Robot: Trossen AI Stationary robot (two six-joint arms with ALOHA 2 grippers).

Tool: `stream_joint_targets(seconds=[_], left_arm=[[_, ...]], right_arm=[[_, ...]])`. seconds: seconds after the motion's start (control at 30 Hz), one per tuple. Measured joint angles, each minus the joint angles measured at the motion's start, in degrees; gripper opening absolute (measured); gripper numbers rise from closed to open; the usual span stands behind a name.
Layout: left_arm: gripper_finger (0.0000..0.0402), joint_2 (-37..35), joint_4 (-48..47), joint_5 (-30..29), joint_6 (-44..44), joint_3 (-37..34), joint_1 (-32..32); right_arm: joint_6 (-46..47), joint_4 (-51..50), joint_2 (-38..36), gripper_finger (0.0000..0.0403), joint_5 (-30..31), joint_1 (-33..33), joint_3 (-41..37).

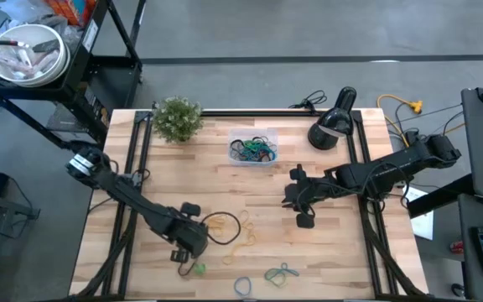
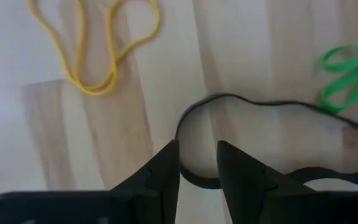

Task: Pick and place rubber bands into bin
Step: Put the black rubberband into the transparent bin

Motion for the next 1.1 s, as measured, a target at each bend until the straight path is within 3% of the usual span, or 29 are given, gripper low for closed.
stream_joint_targets(seconds=[0.33,0.73,1.1], left_arm=[[0.0091,4.29,0.19,0.76,0.0,0.0,0.07],[0.0091,2.22,0.59,-2.29,-1.49,0.37,0.13],[0.0091,3.51,7.67,-0.76,-3.87,-4.99,0.15]], right_arm=[[0.94,-0.02,-0.02,0.0059,-0.02,0.0,0.0],[1.15,0.0,-0.01,0.0059,-0.91,0.0,0.0],[1.38,-0.02,0.0,0.0059,-0.93,0.02,0.0]])
